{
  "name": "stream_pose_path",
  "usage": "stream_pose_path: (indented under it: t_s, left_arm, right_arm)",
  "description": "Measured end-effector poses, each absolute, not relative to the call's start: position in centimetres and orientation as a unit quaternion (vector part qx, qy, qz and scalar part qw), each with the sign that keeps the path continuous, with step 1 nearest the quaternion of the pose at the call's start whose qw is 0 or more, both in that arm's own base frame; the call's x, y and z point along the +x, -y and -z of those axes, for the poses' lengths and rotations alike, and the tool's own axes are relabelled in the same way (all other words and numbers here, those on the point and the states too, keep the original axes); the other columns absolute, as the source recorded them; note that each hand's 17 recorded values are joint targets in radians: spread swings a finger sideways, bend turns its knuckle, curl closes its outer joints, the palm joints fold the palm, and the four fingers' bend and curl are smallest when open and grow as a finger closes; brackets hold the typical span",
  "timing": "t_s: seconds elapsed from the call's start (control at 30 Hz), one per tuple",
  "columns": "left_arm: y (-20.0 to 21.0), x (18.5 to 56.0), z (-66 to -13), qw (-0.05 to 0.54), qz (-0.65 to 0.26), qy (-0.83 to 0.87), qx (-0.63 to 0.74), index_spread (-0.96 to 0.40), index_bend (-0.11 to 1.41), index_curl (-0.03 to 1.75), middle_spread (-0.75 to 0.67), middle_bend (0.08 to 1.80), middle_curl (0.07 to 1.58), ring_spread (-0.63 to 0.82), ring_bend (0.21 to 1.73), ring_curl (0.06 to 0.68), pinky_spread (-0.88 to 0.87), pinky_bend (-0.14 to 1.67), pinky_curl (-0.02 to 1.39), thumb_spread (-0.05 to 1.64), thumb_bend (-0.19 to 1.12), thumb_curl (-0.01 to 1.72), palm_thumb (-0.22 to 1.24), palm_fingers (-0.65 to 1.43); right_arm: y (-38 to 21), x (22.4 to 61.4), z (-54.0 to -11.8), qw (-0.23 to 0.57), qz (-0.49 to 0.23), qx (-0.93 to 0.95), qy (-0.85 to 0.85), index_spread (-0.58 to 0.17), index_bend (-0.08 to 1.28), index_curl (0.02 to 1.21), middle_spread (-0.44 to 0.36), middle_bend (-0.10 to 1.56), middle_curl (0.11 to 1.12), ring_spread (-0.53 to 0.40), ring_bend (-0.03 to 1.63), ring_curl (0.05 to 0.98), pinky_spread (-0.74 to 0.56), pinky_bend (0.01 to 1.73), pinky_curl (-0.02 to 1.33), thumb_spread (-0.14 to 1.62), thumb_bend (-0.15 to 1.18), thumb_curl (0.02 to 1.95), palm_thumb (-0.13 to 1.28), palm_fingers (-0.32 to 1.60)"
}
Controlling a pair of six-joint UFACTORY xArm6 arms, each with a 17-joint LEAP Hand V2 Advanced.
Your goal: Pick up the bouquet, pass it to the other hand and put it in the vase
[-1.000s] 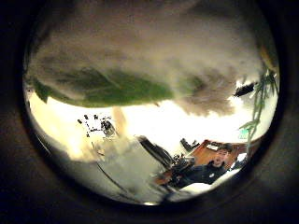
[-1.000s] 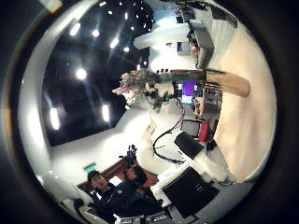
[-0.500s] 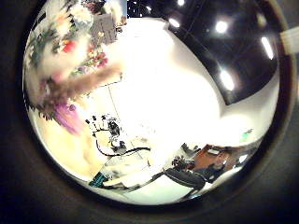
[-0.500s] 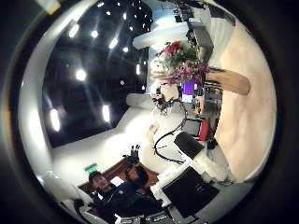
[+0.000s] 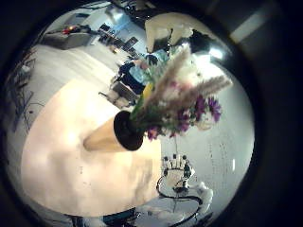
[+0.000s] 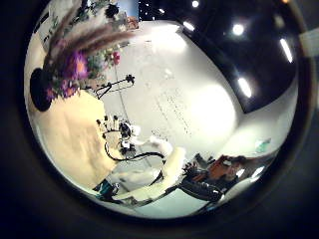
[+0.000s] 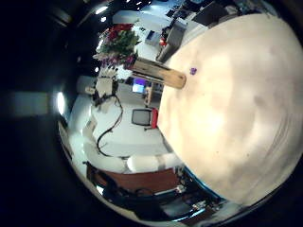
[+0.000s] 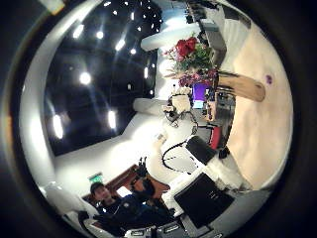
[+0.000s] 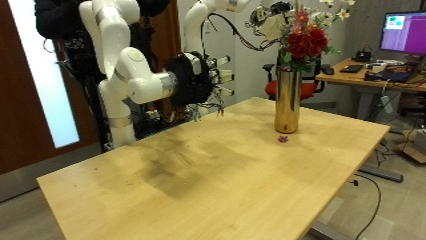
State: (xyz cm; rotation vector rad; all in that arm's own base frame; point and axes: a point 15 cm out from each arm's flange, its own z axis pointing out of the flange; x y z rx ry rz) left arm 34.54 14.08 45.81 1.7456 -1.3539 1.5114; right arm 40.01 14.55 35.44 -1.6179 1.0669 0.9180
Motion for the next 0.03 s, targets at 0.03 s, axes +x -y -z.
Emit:
stream_pose_path:
  t_s: [0.03]
  left_arm:
    - [-13.68, 34.04, -44.97, 0.237, -0.541, 0.491, 0.64, 0.15, 0.12, 0.12, 0.6, 0.16, 0.17, 0.7, 0.49, 0.2, 0.69, 0.39, 0.31, 0.77, -0.04, 0.33, 0.29, -0.14]
  right_arm:
    - [-13.94, 40.25, -35.5, 0.471, -0.363, -0.671, -0.443, -0.274, 0.17, 0.31, 0.123, 0.19, 0.28, 0.202, 0.36, 0.234, 0.39, 0.39, 0.3, 0.94, -0.02, 0.49, 0.84, 0.12]
